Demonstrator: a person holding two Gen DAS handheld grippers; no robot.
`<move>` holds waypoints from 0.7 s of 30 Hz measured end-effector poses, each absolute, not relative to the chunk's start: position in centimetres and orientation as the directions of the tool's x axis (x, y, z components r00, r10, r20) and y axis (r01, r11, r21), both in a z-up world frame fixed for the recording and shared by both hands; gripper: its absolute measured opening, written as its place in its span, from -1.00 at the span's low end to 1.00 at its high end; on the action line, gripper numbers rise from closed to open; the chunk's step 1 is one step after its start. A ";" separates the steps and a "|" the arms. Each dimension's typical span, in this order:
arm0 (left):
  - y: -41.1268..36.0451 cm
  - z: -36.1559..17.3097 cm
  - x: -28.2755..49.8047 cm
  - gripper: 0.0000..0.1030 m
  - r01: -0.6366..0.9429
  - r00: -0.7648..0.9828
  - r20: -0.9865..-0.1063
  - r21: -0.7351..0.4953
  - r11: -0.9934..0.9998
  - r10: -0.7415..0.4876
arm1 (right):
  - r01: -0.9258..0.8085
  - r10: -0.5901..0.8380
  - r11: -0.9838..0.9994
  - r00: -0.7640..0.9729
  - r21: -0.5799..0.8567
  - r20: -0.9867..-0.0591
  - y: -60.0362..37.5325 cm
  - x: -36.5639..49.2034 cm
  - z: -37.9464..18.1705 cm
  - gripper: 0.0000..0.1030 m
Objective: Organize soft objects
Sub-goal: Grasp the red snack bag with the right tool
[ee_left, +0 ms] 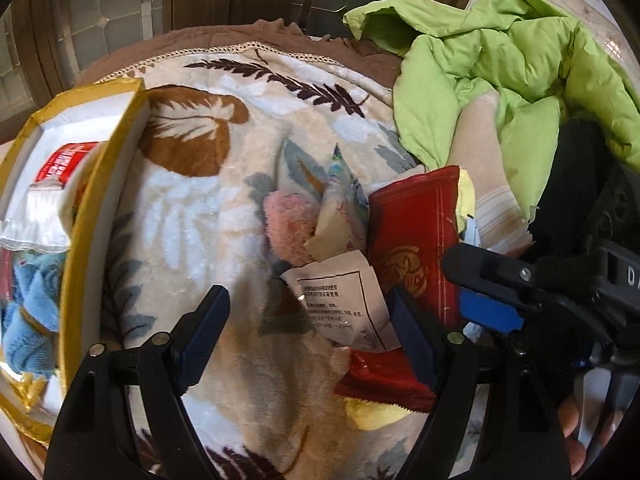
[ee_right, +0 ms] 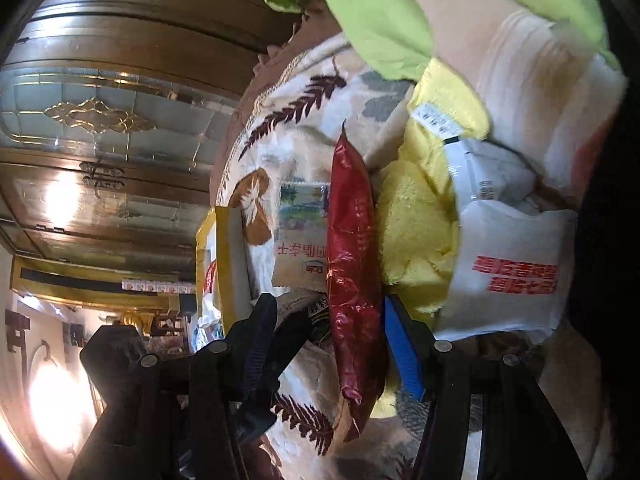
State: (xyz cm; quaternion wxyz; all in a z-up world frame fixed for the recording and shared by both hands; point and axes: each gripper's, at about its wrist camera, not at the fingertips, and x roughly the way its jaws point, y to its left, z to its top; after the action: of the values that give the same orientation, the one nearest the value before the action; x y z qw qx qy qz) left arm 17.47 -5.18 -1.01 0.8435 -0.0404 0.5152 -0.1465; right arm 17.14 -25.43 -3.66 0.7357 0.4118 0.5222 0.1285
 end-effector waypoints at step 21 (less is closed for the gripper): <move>-3.3 0.2 15.2 -0.64 0.229 0.498 -0.797 -0.260 0.938 -0.342 | 0.107 0.660 0.661 0.389 0.743 -0.643 -24.3 16.5 -2.2 -0.65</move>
State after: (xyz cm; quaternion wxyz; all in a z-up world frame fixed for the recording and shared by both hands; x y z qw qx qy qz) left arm 15.19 -3.32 0.18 0.8635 -0.0600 0.4728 -0.1652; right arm 16.53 -24.29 -2.16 0.7477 0.3679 0.5210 0.1849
